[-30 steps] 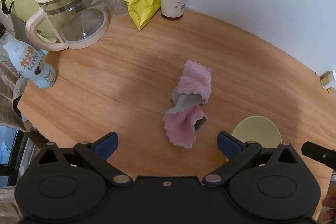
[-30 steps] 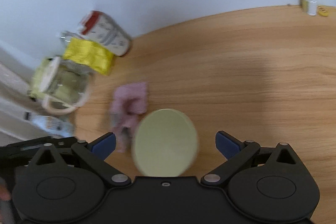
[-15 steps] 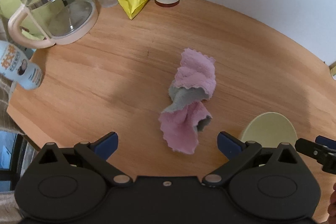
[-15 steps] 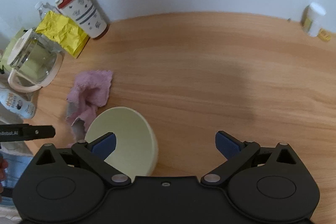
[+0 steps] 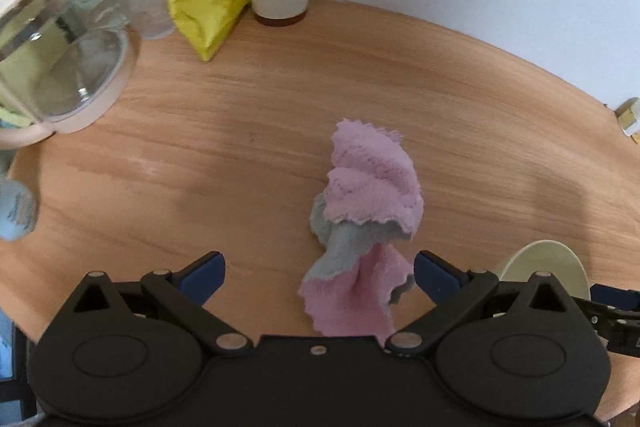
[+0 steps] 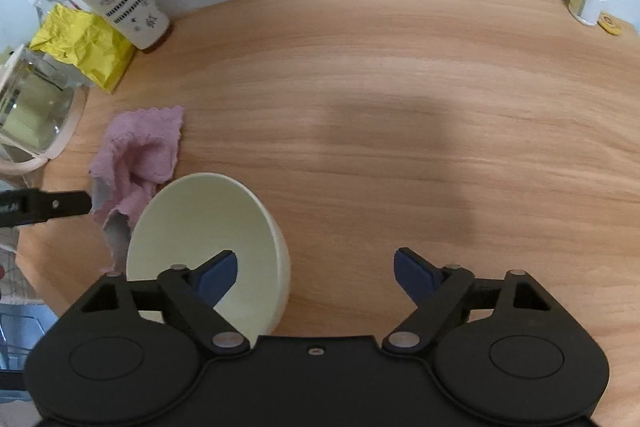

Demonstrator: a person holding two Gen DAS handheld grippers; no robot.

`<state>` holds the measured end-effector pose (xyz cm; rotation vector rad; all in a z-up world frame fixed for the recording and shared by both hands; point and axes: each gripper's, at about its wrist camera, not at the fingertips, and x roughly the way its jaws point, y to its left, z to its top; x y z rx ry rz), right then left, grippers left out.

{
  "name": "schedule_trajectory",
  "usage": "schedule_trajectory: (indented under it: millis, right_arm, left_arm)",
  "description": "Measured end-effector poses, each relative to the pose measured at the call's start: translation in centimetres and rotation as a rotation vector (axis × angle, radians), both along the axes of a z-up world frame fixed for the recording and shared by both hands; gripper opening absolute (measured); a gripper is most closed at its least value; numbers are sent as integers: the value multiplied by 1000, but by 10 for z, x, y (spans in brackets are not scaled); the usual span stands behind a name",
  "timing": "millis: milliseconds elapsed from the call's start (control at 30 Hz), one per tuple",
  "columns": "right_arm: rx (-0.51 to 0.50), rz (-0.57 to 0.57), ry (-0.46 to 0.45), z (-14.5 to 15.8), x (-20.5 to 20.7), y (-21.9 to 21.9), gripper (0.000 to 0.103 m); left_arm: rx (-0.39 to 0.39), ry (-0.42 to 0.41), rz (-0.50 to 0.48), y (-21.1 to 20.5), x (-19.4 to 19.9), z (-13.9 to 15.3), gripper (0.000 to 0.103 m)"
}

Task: Clean bowl
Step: 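Grasp the pink cloth with the left gripper while the right gripper approaches the bowl rim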

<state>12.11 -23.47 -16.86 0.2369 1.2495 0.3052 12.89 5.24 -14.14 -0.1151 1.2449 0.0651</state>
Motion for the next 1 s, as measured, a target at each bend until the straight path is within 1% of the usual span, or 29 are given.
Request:
schedule_trajectory:
  millis: [67, 100, 133, 167, 233, 300, 333, 367, 400, 600, 633, 700, 767, 867, 933, 1000]
  right_arm:
    - [24, -18, 6, 3, -3, -3, 77]
    - [24, -24, 10, 5, -4, -2, 73]
    - [32, -28, 16, 6, -4, -2, 72]
    - [39, -32, 22, 6, -4, -2, 71]
    - [44, -40, 37, 6, -5, 0, 62]
    - [41, -45, 54, 5, -7, 4, 50]
    - [35, -41, 61, 4, -7, 7, 47]
    - [36, -38, 68, 4, -8, 9, 42]
    - [40, -41, 72, 3, -9, 10, 41]
    - [6, -72, 94, 1, -12, 18, 42]
    - [-1, -74, 98, 1, -13, 19, 42]
    - [-5, -73, 92, 3, -16, 20, 42]
    - [3, -77, 69, 7, -19, 21, 43]
    - [-5, -73, 28, 15, -22, 20, 43]
    - [-29, -82, 35, 14, -20, 20, 43]
    - [-36, -97, 45, 14, -18, 18, 43]
  left_arm:
    - [13, -12, -34, -2, 3, -4, 102]
    - [34, -16, -52, -3, 4, -7, 102]
    - [57, -18, -71, -5, 5, -10, 102]
    - [65, -24, -90, -7, 5, -11, 102]
    - [68, -40, -127, -9, 6, -14, 102]
    - [49, -63, -154, -10, 6, -15, 102]
    - [38, -75, -167, -11, 7, -16, 102]
    - [27, -87, -180, -11, 7, -16, 102]
    - [14, -87, -179, -10, 9, -18, 102]
    - [-62, -62, -155, 0, 21, -31, 102]
    - [-64, -62, -160, 2, 21, -32, 102]
    - [-63, -91, -183, 1, 21, -33, 102]
    - [-65, -125, -201, -1, 21, -34, 102]
    - [-62, -98, -213, -2, 25, -38, 102]
    - [-59, -70, -223, -4, 30, -40, 102]
    - [-55, -68, -240, -6, 31, -41, 102]
